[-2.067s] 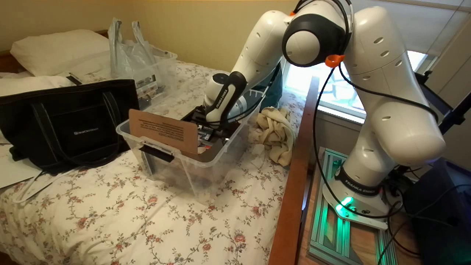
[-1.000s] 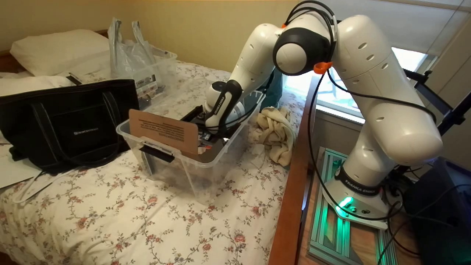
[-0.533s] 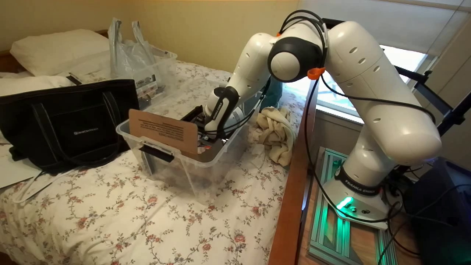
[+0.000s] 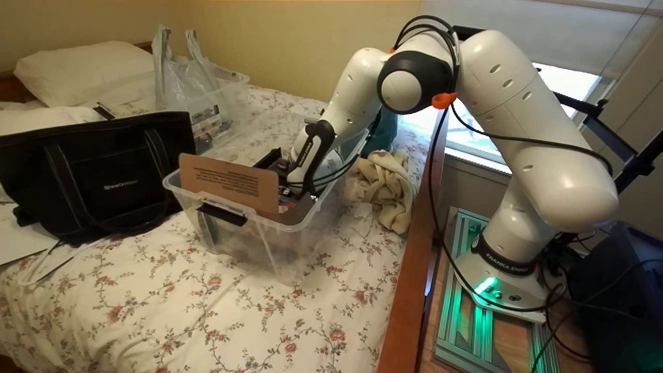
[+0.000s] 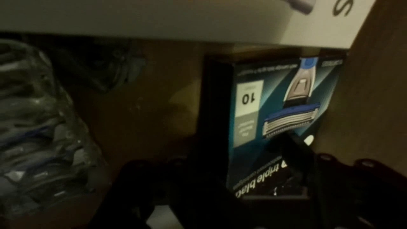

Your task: Remove the black object from the storage box

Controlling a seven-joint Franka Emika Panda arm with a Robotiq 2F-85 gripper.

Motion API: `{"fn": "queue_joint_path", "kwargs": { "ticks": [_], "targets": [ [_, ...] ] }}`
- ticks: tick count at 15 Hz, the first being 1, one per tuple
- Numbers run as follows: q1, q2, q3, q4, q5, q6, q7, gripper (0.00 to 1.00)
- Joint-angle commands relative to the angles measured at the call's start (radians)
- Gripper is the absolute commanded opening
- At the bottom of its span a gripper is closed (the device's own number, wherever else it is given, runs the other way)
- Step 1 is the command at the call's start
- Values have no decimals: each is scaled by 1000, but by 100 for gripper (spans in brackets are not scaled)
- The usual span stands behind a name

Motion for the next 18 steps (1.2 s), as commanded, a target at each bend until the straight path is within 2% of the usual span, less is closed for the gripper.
{"fn": "queue_joint_path", "kwargs": {
  "ticks": [1, 4, 5, 7, 8, 14, 18],
  "targets": [
    [-27, 9, 36, 18, 56, 79, -47, 31],
    [-30, -15, 45, -8, 78, 163, -70, 5],
    [-29, -23, 46, -17, 87, 187, -80, 0],
    [-26, -42, 51, -43, 102, 223, -103, 4],
    [-24, -58, 52, -64, 109, 245, -119, 2],
    [-5, -169, 51, -191, 158, 357, -246, 3],
    [10, -222, 50, -230, 223, 413, -363, 3]
  ]
}}
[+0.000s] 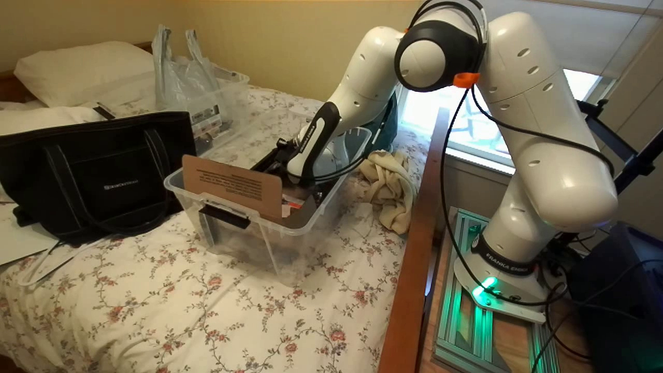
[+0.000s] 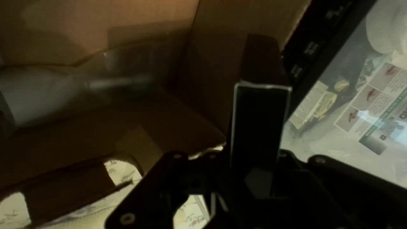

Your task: Remove the black object from the storage box

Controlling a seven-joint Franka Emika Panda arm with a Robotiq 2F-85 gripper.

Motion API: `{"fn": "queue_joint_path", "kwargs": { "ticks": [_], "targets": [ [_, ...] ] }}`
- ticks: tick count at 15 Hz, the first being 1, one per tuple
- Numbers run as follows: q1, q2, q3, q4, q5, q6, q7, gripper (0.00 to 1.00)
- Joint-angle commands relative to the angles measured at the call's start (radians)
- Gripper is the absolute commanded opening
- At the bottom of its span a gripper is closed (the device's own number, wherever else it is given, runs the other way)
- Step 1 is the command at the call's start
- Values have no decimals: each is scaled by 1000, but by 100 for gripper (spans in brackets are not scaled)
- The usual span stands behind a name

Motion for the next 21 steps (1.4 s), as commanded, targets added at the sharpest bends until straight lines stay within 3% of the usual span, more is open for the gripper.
{"fn": "queue_joint_path", "kwargs": {
  "ticks": [1, 7, 14, 16, 17, 21],
  "targets": [
    [23, -84, 2, -88, 82, 67, -122, 3],
    [-15, -144, 79, -131, 66, 216, -239, 3],
    [-76, -239, 187, -177, -10, 318, -228, 3],
    [-91, -246, 201, -164, 3, 312, -208, 3],
    [-69, -211, 191, -133, 34, 308, -244, 13],
    [-83, -222, 196, -133, 33, 308, -238, 13]
  ]
}}
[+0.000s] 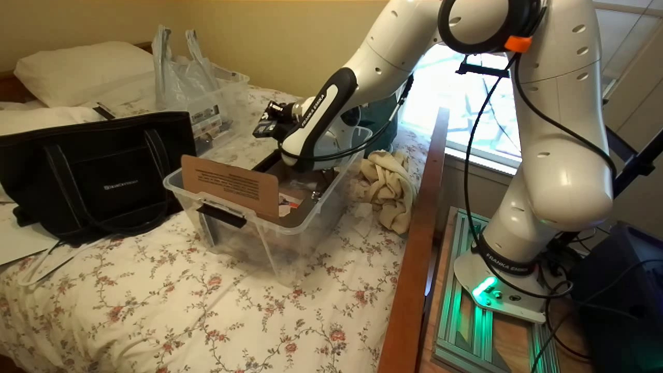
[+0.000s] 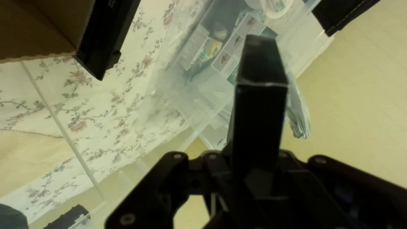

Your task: Remove the black object from the storage box

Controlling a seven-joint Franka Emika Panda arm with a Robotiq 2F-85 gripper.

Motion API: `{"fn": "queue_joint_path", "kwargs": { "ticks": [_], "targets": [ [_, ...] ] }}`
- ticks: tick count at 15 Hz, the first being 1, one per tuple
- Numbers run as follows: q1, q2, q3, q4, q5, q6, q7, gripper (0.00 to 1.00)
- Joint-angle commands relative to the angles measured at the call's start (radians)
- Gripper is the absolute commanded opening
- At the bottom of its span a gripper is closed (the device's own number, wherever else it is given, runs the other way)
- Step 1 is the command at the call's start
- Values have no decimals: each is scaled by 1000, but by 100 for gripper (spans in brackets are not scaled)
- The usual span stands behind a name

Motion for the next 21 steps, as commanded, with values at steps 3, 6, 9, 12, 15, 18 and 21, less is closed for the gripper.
{"fn": "queue_joint_path", "kwargs": {
  "ticks": [3, 6, 9, 12, 15, 18, 21],
  "targets": [
    [-4, -3, 11, 13, 34, -13, -8, 3],
    [11, -8, 9, 64, 101, -50, -13, 3],
    [23, -3, 3, 131, 137, -98, -36, 3],
    [37, 15, -5, 216, 171, -175, -59, 3],
    [81, 29, -42, 290, 221, -247, -96, 3],
    [136, 50, -90, 361, 281, -302, -134, 3],
    [208, 74, -159, 418, 348, -345, -177, 3]
  ]
}}
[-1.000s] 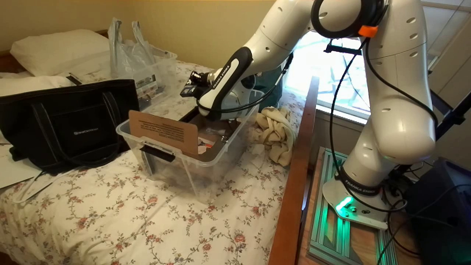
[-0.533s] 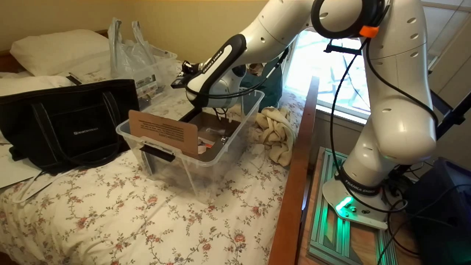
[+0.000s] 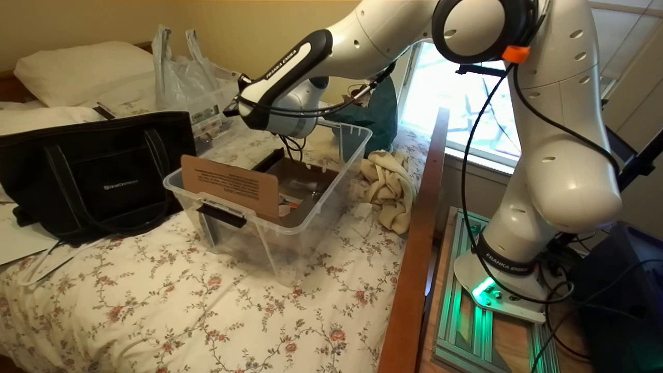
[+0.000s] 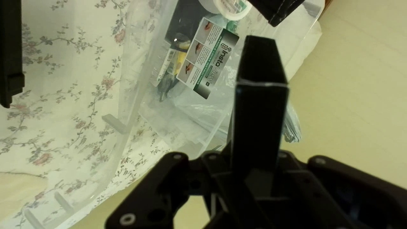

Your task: Remove the black object from the storage box

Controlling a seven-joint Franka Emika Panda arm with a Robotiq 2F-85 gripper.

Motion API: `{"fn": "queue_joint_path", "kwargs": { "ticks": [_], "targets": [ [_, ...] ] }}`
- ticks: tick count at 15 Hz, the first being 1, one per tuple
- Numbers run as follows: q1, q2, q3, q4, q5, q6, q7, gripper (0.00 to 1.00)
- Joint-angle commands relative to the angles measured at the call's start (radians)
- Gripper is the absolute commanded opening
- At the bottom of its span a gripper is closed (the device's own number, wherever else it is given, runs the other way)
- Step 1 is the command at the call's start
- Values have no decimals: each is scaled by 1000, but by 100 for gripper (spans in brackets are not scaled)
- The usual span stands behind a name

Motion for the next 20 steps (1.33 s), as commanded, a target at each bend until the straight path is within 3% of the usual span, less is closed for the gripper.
{"fn": "queue_joint_path", "kwargs": {
  "ticks": [1, 7, 8, 11, 17, 20],
  "targets": [
    [95, 55, -88, 108, 107, -51, -78, 3],
    [226, 118, -243, 181, 200, -128, -105, 3],
    [252, 132, -279, 191, 218, -145, -105, 38],
    [307, 165, -362, 218, 238, -206, -82, 52],
    [401, 203, -502, 230, 233, -284, -22, 95],
    [404, 176, -495, 199, 196, -264, -40, 100]
  ]
}}
